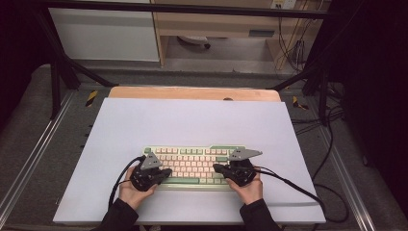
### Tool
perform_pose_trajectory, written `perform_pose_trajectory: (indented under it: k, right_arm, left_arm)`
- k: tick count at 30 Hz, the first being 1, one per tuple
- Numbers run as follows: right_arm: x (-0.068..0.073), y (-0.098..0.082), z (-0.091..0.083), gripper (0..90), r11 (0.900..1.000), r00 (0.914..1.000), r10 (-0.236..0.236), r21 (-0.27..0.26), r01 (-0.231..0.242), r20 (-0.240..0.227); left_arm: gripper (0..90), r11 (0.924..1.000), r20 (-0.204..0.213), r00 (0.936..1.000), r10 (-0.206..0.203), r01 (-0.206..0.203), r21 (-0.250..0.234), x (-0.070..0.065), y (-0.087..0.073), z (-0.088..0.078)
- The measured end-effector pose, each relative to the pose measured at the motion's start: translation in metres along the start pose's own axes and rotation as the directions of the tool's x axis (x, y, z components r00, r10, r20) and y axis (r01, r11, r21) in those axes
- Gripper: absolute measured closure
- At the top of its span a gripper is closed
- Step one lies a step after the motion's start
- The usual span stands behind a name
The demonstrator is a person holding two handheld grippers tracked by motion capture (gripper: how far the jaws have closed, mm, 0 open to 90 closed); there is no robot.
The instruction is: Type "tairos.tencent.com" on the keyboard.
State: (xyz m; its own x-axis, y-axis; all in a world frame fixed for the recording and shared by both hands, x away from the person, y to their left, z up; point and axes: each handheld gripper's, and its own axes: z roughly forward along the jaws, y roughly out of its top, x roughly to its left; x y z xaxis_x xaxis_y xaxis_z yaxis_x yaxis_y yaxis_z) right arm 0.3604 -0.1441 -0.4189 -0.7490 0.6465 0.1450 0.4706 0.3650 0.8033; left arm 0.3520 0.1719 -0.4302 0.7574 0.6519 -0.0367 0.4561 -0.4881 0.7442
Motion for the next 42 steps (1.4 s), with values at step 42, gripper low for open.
perform_pose_trajectory:
  k: [42]
  right_arm:
    - [0.013,0.028,0.043,90.0,1.000,0.9998,0.020,0.009,-0.020,-0.007]
  left_arm:
    - [89.1,0.9983,-0.029,0.9992,-0.029,0.027,-0.051,0.017,-0.014,-0.033]
